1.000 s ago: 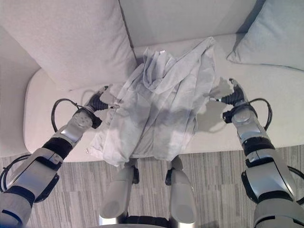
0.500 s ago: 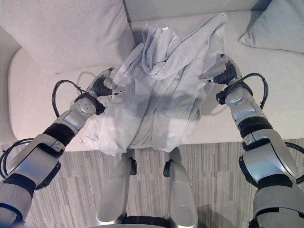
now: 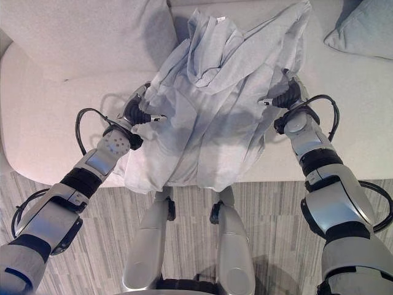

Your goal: Hang the clothes on the sofa on the clothes rack.

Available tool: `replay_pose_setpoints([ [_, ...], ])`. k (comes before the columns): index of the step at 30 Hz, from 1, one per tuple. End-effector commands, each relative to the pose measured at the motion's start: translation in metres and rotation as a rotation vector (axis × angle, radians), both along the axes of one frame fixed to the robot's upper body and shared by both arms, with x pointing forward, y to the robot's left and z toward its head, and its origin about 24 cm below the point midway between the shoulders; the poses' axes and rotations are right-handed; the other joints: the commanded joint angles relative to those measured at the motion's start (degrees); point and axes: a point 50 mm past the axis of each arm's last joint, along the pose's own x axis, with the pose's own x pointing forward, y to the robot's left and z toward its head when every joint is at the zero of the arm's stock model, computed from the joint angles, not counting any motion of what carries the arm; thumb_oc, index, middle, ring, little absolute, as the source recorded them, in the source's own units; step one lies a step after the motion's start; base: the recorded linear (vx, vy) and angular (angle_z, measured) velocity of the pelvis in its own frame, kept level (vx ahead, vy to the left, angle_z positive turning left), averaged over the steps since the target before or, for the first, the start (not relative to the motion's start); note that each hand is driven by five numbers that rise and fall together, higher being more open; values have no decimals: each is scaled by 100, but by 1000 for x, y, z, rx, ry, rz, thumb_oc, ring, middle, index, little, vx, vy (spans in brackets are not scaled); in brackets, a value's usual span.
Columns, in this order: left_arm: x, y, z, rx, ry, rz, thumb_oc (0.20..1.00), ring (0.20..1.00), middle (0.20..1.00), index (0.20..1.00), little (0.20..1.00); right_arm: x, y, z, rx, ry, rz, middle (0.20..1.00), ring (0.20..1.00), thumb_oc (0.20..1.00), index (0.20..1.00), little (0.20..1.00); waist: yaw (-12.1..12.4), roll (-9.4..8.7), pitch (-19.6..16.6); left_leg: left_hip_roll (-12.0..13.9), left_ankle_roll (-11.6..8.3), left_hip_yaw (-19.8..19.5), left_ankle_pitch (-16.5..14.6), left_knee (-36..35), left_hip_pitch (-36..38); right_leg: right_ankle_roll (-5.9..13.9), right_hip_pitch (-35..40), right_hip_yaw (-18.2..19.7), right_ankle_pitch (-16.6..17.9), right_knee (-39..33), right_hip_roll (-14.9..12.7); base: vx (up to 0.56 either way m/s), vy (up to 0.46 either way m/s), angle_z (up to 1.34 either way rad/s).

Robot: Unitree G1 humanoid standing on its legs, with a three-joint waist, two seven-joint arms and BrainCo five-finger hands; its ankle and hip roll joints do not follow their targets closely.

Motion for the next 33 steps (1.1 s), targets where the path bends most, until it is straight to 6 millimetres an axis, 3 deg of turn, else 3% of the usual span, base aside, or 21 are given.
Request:
replay_pose_setpoints([
  [1, 0, -19, -15, 51, 51, -57, 1000, 1000, 1000, 1000, 1000, 4, 2, 13, -72, 4, -1, 1000, 1000, 1000, 1000, 1000, 286, 180, -171, 310, -205, -373, -779, 2, 216, 193, -110, 399, -620, 54, -448, 0, 0, 0],
  [14, 6, -16, 9, 126, -42, -19, 1000, 1000, 1000, 1000, 1000, 15, 31, -4, -190, 129, 45, 1000, 1000, 1000, 1000, 1000, 592, 268, -171, 264, -133, -666, -800, 2, 66, 180, -210, 492, -617, 54, -312, -2, 0, -3],
  [24, 10, -38, 16, 170, -69, -47, 1000, 1000, 1000, 1000, 1000, 18, 50, -35, -190, 258, 44, 1000, 1000, 1000, 1000, 1000, 749, 370, -171, 240, -74, -771, -789, 2, 41, 175, -232, 573, -631, 54, -247, -1, 1, -2],
  [25, 11, -40, 18, 174, -74, -49, 1000, 1000, 1000, 1000, 1000, 18, 52, -39, -198, 272, 47, 950, 950, 950, 950, 950, 766, 379, -171, 237, -70, -787, -784, 2, 48, 173, -228, 581, -639, 54, -241, 0, 0, 0],
  [27, 12, -48, 21, 198, -83, -60, 1000, 1000, 1000, 1000, 1000, 17, 51, -49, -209, 318, 33, 316, 316, 316, 316, 316, 806, 423, -171, 229, -65, -810, -771, 2, 36, 176, -234, 583, -649, 54, -243, 0, 0, 0],
  [28, 13, -50, 25, 224, -95, -61, 1000, 1000, 1000, 1000, 1000, 16, 52, -55, -201, 335, 37, 200, 200, 200, 200, 200, 820, 442, -171, 221, -60, -815, -775, 2, 32, 173, -234, 590, -643, 54, -238, 0, 0, 0],
  [33, 16, -47, 30, 248, -109, -43, 1000, 1000, 1000, 1000, 1000, 12, 54, -71, -141, 359, 48, 200, 200, 200, 200, 200, 780, 449, -171, 208, -52, -808, -782, 2, 20, 172, -249, 601, -647, 54, -239, 1, 1, -1],
])
